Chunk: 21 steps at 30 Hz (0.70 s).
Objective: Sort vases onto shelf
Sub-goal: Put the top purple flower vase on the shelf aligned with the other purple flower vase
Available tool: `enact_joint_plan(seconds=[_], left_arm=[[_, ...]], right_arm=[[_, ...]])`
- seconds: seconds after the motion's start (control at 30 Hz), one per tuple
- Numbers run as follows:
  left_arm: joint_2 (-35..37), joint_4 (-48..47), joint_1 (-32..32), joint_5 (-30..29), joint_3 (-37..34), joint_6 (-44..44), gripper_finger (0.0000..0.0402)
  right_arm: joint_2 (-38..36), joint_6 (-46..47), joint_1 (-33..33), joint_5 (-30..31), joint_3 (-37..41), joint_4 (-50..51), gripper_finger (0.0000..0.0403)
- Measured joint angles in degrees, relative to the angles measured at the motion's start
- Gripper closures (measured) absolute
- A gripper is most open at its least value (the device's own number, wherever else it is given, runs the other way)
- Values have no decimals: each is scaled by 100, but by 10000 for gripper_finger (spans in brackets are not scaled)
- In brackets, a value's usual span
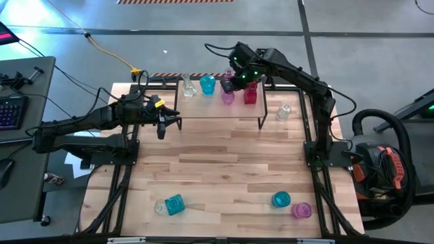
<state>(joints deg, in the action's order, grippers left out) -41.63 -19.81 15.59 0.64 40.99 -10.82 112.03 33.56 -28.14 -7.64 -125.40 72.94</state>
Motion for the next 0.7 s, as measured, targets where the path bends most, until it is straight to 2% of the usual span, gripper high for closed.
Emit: enact_joint_plan(seconds=[0.27,0.7], left_arm=[[0,-2,0,0,0,1,296],[0,0,0,0,0,-1,296]], right_arm=[[17,-5,-13,131,0,118,355],[17,-42,-39,293,0,-52,352]])
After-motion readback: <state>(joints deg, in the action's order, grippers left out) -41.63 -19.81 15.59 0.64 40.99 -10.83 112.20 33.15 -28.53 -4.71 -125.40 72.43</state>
